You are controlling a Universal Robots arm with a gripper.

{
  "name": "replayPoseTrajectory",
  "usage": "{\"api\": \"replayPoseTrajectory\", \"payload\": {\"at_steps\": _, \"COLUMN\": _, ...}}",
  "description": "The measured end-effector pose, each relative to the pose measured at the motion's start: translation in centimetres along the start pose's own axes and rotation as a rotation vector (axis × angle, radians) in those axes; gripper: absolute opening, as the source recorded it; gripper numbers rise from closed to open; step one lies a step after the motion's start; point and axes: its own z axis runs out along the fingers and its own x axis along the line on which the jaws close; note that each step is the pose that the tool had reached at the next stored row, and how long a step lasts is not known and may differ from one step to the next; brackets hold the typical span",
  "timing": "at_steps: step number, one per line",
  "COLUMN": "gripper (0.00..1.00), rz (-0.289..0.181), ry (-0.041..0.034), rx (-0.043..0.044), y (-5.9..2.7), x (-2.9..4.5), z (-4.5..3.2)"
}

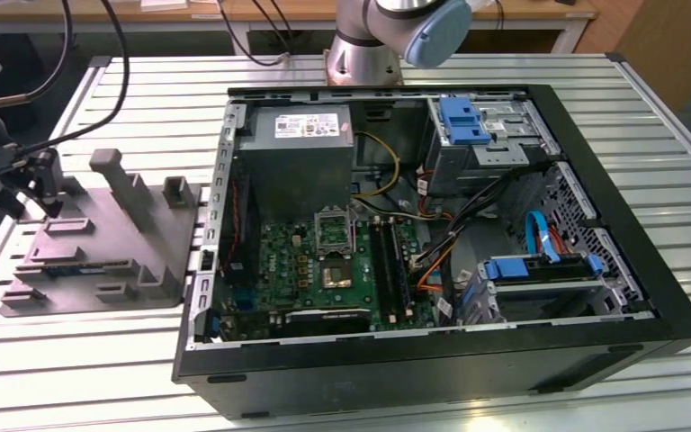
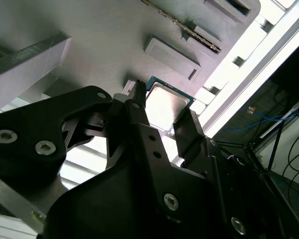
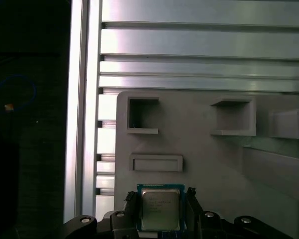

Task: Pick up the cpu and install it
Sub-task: 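Pick up the cpu and move it towards the insertion slot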

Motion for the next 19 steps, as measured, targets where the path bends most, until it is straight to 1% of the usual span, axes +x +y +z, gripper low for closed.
{"api": "replayPoseTrajectory", "payload": {"at_steps": 7, "gripper": 0.47, "rz": 0.0, "ry": -0.0001, "rx": -0.0001, "y": 0.02, "x": 0.0, "z": -0.5}}
{"api": "replayPoseTrajectory", "payload": {"at_steps": 11, "gripper": 0.47, "rz": 0.0, "ry": -0.0001, "rx": -0.0001, "y": 0.04, "x": 0.0, "z": -1.12}}
{"api": "replayPoseTrajectory", "payload": {"at_steps": 13, "gripper": 0.47, "rz": 0.0, "ry": 0.0001, "rx": 0.0, "y": 0.06, "x": 0.01, "z": -1.66}}
{"api": "replayPoseTrajectory", "payload": {"at_steps": 15, "gripper": 0.47, "rz": 0.0, "ry": -0.0001, "rx": -0.0001, "y": 0.09, "x": 0.01, "z": -2.37}}
{"api": "replayPoseTrajectory", "payload": {"at_steps": 19, "gripper": 0.47, "rz": 0.0, "ry": 0.0, "rx": 0.0, "y": 0.16, "x": 0.02, "z": -4.15}}
